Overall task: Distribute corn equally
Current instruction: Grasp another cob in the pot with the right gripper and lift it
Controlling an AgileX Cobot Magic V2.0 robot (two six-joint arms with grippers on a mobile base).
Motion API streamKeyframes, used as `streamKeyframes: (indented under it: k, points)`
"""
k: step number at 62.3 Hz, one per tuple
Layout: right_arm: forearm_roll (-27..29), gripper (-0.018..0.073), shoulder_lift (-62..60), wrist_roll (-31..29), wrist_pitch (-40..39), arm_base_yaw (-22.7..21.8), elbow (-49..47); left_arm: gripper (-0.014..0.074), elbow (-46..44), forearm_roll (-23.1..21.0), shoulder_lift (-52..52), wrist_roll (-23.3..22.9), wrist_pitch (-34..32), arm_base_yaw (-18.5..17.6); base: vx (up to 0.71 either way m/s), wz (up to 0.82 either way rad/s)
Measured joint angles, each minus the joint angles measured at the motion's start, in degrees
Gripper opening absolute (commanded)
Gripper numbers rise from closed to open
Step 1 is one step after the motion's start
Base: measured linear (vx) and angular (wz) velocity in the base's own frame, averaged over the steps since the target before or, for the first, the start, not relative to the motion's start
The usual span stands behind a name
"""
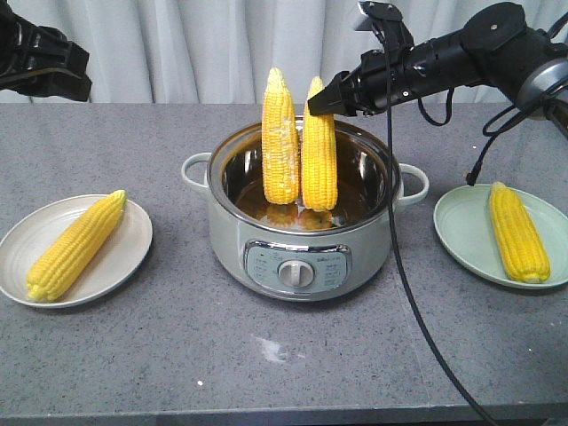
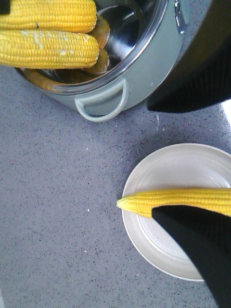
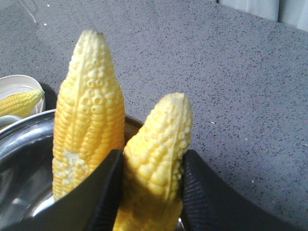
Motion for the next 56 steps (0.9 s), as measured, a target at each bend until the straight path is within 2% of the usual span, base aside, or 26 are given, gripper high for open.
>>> streamKeyframes:
  k: [24,47,56]
  points:
    - [2.0,-0.0008,-3.2,-5.4,-1.9,0.0,0.0,0.0417,0.0,0.0,0.0,0.0,0.0,0.0,0.00,0.00]
    - [3.3,-0.0006,-4.9,-5.8,-5.0,0.0,-0.1,0.0417,0.0,0.0,0.0,0.0,0.0,0.0,0.00,0.00]
    - [3.3,-0.0004,-9.8,-5.8,-5.8,-0.3,0.0,0.0417,0.0,0.0,0.0,0.0,0.0,0.0,0.00,0.00]
